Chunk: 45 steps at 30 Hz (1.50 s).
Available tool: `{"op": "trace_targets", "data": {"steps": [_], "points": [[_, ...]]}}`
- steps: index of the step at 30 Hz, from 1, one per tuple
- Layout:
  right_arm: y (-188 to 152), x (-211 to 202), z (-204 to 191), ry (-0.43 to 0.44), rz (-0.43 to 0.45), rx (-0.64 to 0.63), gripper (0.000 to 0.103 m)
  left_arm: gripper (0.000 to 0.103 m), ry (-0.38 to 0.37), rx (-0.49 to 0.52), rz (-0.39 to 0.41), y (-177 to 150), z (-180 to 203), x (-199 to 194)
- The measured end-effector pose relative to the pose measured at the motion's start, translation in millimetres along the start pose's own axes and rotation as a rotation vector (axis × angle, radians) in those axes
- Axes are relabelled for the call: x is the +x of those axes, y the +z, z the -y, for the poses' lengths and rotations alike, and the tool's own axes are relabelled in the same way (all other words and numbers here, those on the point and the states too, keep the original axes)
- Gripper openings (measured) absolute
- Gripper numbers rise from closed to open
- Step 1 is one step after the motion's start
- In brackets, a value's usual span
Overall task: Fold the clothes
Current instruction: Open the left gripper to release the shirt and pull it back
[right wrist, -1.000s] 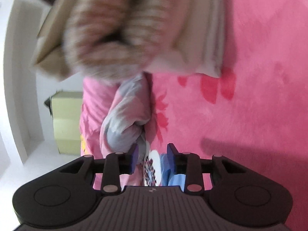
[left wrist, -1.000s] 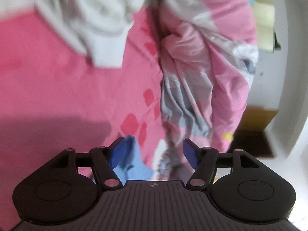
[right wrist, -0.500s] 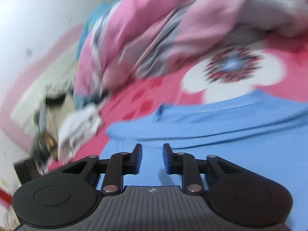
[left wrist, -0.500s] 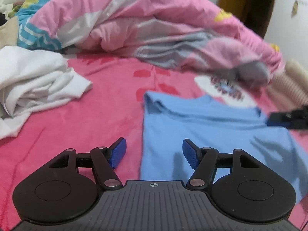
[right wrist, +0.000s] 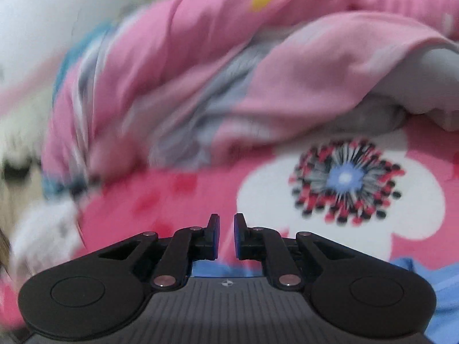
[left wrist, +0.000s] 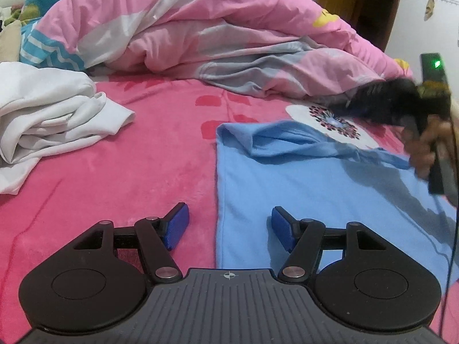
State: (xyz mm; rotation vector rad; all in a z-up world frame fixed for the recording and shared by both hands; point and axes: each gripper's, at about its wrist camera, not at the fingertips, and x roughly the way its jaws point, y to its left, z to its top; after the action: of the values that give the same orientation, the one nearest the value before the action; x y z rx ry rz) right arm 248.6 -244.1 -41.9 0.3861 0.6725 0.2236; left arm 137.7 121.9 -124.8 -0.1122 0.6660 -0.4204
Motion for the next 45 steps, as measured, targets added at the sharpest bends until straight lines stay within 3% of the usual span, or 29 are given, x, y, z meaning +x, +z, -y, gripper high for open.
{"op": "trace_targets", "data": {"steps": [3,8,11,13,17,21,24,30,35,37,41,45], "points": [[-5.5,-15.1,-9.0,0.045,-0.038,-0.029,0.011,0.064,0.002,0.001,-0.002,0.4,0.8,0.1],[-38.8,-1.1,-41.6,0.168,-0.303,-0.152,0.012,0.064,0.004,0.0,-0.002,0.3,1.0,0.3],[-54.0,27.4,-63.3,0.151,-0.393,-0.239,0.012,0.064,0.004,0.003,-0.001,-0.4,1.4,0.4],[-45.6,54.5,-66.6,0.129,-0.368,-0.219,0.011,0.065,0.002,0.002,0.0,-1.1,0.9,0.4],[-4.1,82.8,-41.9,0.029,-0.182,-0.037,0.012,0.065,-0.008,-0.006,0.002,-1.9,-1.5,0.4],[12.5,38.1,-1.4,0.071,-0.08,0.12,0.012,0.065,-0.008,-0.006,0.0,-1.8,-0.9,0.1],[9.6,-14.7,25.1,0.057,-0.051,0.129,0.013,0.065,-0.006,-0.005,-0.001,-1.6,-0.3,-0.1],[-17.0,-80.4,94.2,-0.112,-0.131,0.163,0.014,0.065,-0.011,-0.012,0.0,-1.5,-1.3,-0.6],[-21.0,-81.5,160.2,-0.167,-0.168,0.292,0.013,0.066,-0.016,-0.017,0.008,-1.9,-2.3,0.3],[-13.3,-76.3,180.1,-0.162,-0.128,0.343,0.013,0.066,-0.018,-0.02,0.012,-2.0,-3.1,0.7],[10.6,-80.9,197.2,-0.281,0.029,0.355,0.014,0.066,-0.041,-0.049,0.023,-2.0,-8.2,0.4],[0.4,-113.7,212.2,-0.184,0.096,0.485,0.016,0.066,-0.076,-0.107,0.031,-0.9,-16.9,0.0]]}}
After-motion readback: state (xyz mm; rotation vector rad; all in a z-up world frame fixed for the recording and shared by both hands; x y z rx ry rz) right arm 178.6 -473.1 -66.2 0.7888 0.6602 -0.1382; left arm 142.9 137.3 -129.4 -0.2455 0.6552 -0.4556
